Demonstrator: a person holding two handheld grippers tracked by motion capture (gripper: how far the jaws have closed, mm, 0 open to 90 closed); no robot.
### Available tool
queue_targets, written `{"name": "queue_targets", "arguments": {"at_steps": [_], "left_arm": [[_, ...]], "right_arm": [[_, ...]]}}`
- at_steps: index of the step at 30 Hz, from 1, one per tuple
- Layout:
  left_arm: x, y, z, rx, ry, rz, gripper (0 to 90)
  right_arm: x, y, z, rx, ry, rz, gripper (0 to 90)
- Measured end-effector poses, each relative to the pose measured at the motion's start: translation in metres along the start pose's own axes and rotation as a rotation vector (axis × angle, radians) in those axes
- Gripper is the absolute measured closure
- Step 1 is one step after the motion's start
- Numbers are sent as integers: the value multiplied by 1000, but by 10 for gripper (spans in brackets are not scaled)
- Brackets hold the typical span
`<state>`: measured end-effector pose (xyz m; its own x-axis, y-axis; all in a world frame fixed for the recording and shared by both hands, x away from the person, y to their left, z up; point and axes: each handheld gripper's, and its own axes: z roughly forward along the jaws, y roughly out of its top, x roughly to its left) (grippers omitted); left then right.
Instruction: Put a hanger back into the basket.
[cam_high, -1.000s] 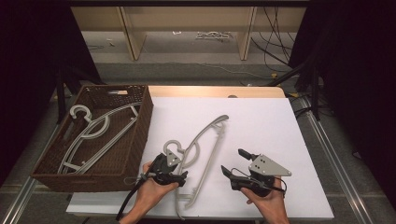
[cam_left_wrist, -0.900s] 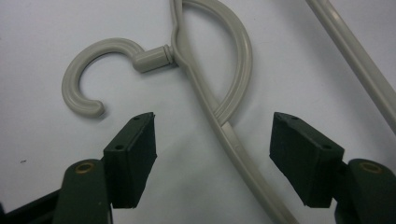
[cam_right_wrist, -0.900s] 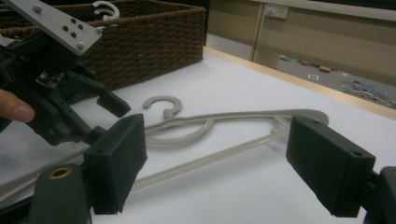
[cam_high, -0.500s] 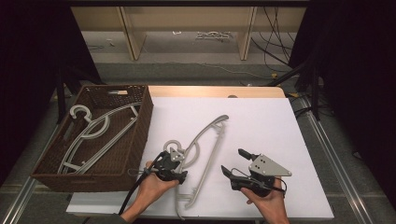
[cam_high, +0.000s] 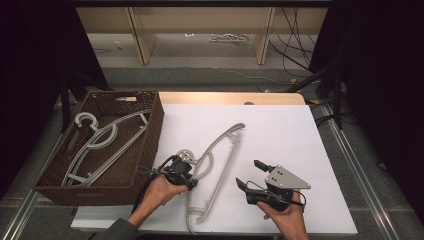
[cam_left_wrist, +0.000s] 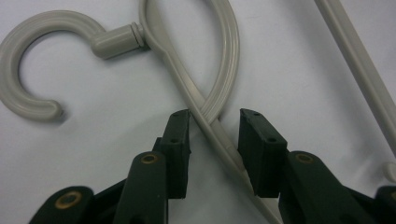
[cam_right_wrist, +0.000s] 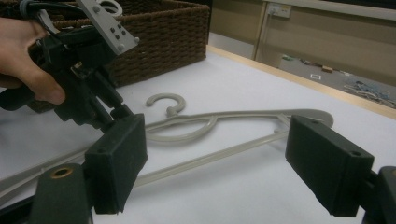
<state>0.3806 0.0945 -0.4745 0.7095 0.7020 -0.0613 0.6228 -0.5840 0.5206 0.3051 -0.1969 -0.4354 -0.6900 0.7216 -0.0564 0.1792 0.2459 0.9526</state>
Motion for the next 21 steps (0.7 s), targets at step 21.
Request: {"name": "queue_targets", "arguments": {"at_steps": [21], "left_arm": [[9, 11, 1, 68, -28, 36, 770]], "right_arm": [[1, -1, 0, 21, -2, 17, 217]]}}
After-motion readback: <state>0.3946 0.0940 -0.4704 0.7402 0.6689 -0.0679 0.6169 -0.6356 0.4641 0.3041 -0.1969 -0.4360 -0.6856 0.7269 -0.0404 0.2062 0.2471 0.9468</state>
